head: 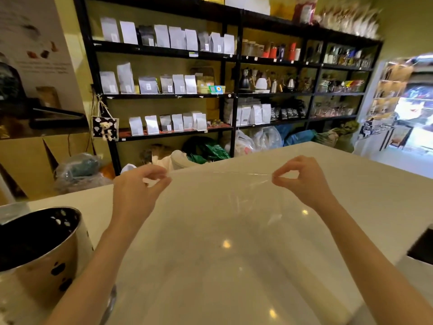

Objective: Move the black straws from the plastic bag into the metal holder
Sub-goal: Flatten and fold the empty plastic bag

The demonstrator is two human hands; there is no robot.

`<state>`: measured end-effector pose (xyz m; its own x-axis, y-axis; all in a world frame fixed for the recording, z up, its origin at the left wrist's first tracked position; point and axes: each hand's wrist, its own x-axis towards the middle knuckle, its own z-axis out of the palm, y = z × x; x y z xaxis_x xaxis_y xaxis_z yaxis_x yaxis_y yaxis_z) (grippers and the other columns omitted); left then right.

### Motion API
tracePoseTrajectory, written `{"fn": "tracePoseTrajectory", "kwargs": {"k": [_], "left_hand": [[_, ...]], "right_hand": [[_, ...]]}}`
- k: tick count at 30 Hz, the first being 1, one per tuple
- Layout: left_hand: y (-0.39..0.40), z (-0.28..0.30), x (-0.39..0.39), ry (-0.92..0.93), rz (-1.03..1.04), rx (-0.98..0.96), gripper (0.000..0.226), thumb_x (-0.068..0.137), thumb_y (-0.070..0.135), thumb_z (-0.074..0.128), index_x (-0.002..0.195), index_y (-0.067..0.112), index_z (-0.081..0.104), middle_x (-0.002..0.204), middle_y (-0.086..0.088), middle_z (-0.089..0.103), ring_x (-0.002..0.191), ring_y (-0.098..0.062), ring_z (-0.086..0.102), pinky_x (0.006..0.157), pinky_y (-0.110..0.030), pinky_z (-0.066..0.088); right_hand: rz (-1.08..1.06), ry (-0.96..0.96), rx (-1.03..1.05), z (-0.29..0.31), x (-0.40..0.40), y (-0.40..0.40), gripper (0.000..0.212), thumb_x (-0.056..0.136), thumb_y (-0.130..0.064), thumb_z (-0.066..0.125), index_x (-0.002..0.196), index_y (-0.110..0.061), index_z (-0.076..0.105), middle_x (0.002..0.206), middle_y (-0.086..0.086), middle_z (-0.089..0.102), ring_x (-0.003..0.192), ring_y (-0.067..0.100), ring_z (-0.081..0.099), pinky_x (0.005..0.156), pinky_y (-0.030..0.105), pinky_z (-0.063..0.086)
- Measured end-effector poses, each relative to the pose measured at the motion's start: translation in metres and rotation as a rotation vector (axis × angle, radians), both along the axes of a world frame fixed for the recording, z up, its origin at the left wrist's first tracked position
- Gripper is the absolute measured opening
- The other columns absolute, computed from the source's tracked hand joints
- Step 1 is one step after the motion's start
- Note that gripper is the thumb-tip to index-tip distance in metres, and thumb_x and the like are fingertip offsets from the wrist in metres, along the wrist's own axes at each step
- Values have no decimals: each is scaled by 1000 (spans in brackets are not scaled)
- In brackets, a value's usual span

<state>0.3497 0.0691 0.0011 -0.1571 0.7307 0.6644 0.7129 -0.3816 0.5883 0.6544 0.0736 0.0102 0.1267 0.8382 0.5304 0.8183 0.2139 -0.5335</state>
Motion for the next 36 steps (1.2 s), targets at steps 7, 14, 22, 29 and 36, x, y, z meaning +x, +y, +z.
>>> {"fn": "tracePoseTrajectory", "kwargs": {"k": [7,14,22,29,36], "left_hand": [[-5,10,16,221,-180,128,9,72,17,70,81,15,70,96,0,55,94,-15,46,76,-36,45],[-9,17,15,-259,-262,-35,94,60,43,71,139,32,21,146,12,26,131,-5,25,100,-22,24],[-1,3,20,-640,-898,-578,74,39,51,83,104,29,56,103,4,72,98,-19,67,85,-32,54],[-11,-6,38,-789,-702,-589,49,74,6,64,121,6,49,80,-10,76,72,-16,72,58,-18,56],[-34,-10,40,-742,-599,-542,36,82,6,58,115,17,57,79,-5,76,76,-16,72,66,-22,58]], "right_hand": [[238,-308,-20,-3,-40,-14,23,80,-23,69,103,-22,68,114,-1,65,106,19,58,93,34,42],[326,240,60,19,-46,-24,12,80,-8,68,78,-19,72,59,-13,69,61,6,66,64,20,54],[358,957,-181,10,-33,-41,7,80,-8,65,81,-12,71,63,-1,72,55,9,67,48,18,52],[351,1041,-342,-14,-21,-53,24,77,-20,67,99,-10,66,64,0,72,58,11,68,53,21,55],[402,907,-248,-23,-10,-66,24,84,-7,61,105,-17,68,70,2,75,64,14,69,61,25,56]]}}
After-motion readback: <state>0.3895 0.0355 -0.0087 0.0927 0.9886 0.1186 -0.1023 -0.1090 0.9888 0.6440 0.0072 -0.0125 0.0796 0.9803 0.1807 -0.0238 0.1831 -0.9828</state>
